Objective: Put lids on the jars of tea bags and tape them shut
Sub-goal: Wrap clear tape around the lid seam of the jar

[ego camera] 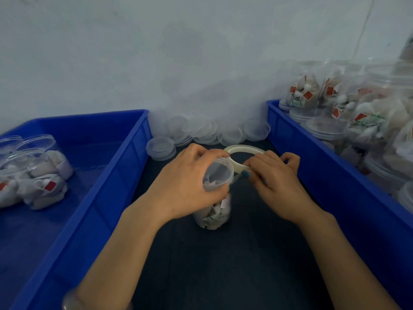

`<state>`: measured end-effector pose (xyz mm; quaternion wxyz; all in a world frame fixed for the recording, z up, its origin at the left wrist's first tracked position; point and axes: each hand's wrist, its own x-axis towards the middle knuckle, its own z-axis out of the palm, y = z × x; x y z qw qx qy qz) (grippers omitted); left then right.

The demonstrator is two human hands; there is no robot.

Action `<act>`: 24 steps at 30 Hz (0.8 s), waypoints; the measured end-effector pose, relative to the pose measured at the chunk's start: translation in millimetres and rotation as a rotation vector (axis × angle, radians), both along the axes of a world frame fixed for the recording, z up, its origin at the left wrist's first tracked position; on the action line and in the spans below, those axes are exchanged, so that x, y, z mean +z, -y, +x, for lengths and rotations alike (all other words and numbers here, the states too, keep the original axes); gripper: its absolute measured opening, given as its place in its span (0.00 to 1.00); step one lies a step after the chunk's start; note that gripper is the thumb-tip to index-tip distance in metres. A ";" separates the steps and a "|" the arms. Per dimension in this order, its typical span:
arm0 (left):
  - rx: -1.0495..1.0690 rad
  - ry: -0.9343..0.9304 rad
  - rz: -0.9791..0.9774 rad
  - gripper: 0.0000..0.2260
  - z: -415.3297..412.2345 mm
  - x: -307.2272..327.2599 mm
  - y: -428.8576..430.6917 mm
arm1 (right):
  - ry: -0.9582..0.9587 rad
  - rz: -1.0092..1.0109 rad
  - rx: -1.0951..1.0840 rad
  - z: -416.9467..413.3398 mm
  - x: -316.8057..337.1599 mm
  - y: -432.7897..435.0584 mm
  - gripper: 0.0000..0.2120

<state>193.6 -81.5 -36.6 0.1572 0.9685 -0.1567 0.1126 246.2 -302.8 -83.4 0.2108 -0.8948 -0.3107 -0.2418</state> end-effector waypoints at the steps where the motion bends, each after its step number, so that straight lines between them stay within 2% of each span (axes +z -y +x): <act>1: -0.022 -0.040 -0.036 0.30 1.1 2.7 -1.8 | 0.022 -0.014 -0.020 -1.2 0.5 -0.3 0.07; 5: -0.094 -0.162 -0.062 0.31 6.6 13.5 -4.8 | 0.068 0.025 -0.107 -4.7 3.2 -4.6 0.04; 9: -0.084 -0.199 -0.096 0.27 11.8 8.8 4.0 | 0.123 0.064 -0.155 -7.2 1.7 -10.6 0.07; 12: 0.055 -0.057 -0.087 0.24 15.6 -6.6 22.3 | 0.115 0.065 -0.175 -9.3 2.1 -13.5 0.10; 15: 0.131 0.093 -0.095 0.22 18.7 -14.6 28.7 | 0.108 0.026 -0.152 -7.8 2.7 -9.6 0.06; 20: 0.135 0.153 -0.145 0.25 19.5 -18.4 24.0 | 0.050 -0.010 -0.061 -2.7 2.0 0.8 0.13; 24: 0.097 0.137 -0.202 0.25 16.8 -17.4 22.0 | 0.094 -0.022 -0.125 -4.6 -0.7 -5.5 0.14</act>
